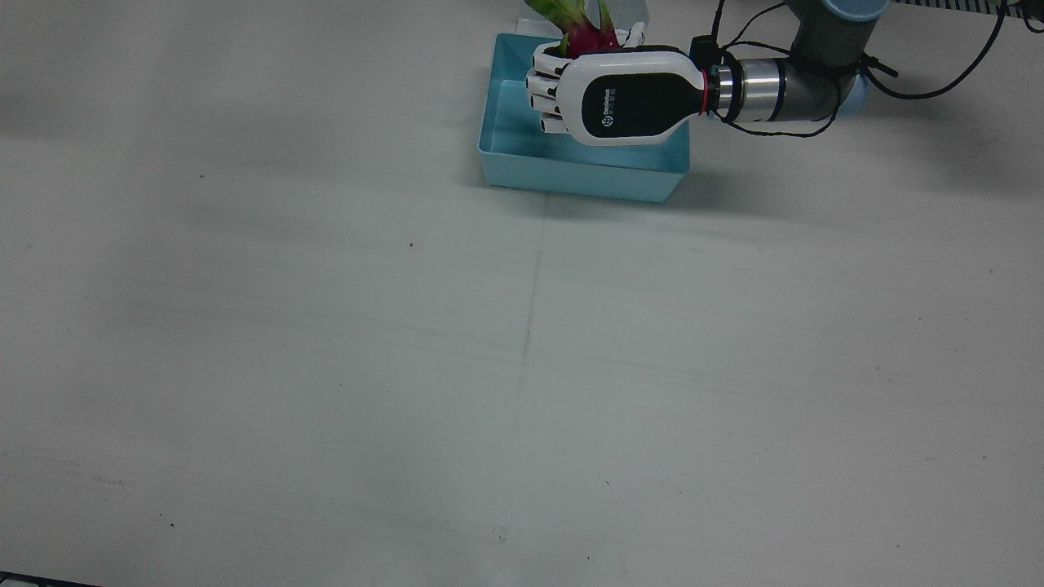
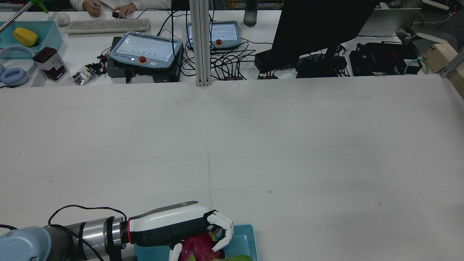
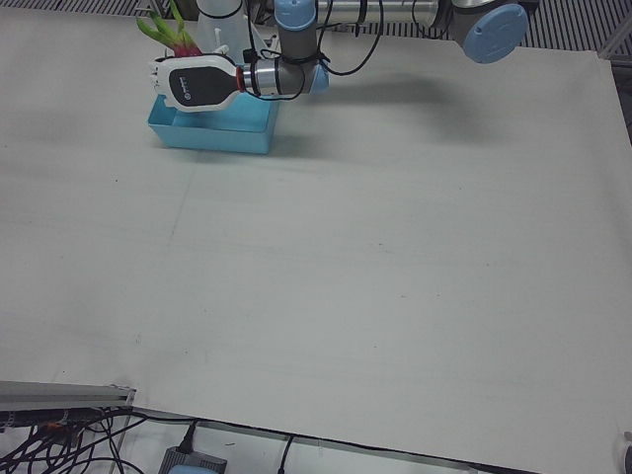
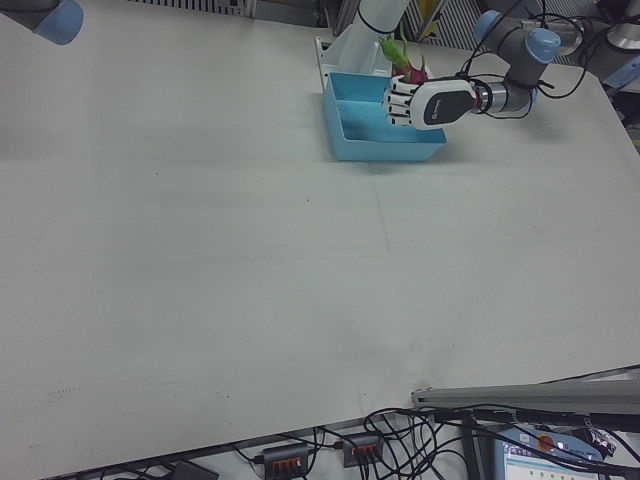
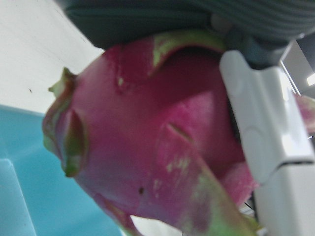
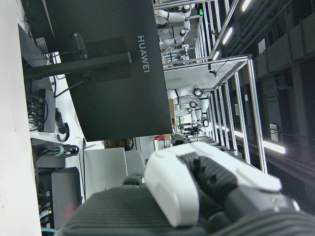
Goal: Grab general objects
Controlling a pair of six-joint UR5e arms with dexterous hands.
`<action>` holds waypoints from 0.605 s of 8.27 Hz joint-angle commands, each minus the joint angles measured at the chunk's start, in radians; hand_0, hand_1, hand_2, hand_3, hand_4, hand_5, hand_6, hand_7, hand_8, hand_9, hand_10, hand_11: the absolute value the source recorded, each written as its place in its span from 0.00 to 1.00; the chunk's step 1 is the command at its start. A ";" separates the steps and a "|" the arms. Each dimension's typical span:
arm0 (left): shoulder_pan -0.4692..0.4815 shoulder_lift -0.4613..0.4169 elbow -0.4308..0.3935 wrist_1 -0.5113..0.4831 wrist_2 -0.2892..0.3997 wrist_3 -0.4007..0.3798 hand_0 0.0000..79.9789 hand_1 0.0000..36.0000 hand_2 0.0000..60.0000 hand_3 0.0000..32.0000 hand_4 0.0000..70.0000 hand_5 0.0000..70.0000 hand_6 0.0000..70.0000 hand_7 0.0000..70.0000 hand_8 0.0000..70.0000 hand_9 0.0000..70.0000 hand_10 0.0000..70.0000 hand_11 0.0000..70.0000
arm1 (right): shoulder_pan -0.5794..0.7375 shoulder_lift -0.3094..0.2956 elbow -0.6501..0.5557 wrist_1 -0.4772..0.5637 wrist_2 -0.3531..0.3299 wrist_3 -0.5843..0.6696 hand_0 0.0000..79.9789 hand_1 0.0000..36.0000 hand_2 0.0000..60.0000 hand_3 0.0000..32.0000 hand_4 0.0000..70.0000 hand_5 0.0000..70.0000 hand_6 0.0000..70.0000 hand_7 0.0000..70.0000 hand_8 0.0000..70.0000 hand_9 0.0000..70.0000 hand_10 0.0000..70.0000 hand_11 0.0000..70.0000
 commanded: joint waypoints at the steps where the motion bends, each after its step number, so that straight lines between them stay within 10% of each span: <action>1: 0.051 0.002 -0.001 -0.020 0.003 -0.006 0.68 0.41 0.18 0.00 0.46 1.00 0.60 0.99 0.32 0.46 0.39 0.57 | 0.000 -0.001 0.000 0.001 0.000 0.000 0.00 0.00 0.00 0.00 0.00 0.00 0.00 0.00 0.00 0.00 0.00 0.00; 2: 0.054 0.002 -0.001 -0.025 0.003 -0.006 0.69 0.46 0.00 0.00 0.13 1.00 0.32 0.53 0.11 0.14 0.13 0.21 | 0.000 0.001 0.000 0.000 0.001 0.000 0.00 0.00 0.00 0.00 0.00 0.00 0.00 0.00 0.00 0.00 0.00 0.00; 3: 0.054 0.003 -0.001 -0.025 0.003 -0.006 0.69 0.48 0.00 0.00 0.17 0.55 0.15 0.25 0.02 0.03 0.02 0.06 | 0.000 0.001 0.000 0.001 0.001 0.000 0.00 0.00 0.00 0.00 0.00 0.00 0.00 0.00 0.00 0.00 0.00 0.00; 4: 0.054 0.006 0.001 -0.028 0.003 -0.006 0.67 0.45 0.00 0.00 0.23 0.00 0.11 0.20 0.01 0.02 0.00 0.02 | 0.000 0.001 0.000 0.000 0.001 0.000 0.00 0.00 0.00 0.00 0.00 0.00 0.00 0.00 0.00 0.00 0.00 0.00; 5: 0.052 0.008 0.002 -0.031 0.003 -0.006 0.66 0.43 0.00 0.00 0.21 0.00 0.10 0.22 0.01 0.02 0.00 0.01 | 0.000 -0.001 0.000 0.000 0.000 0.000 0.00 0.00 0.00 0.00 0.00 0.00 0.00 0.00 0.00 0.00 0.00 0.00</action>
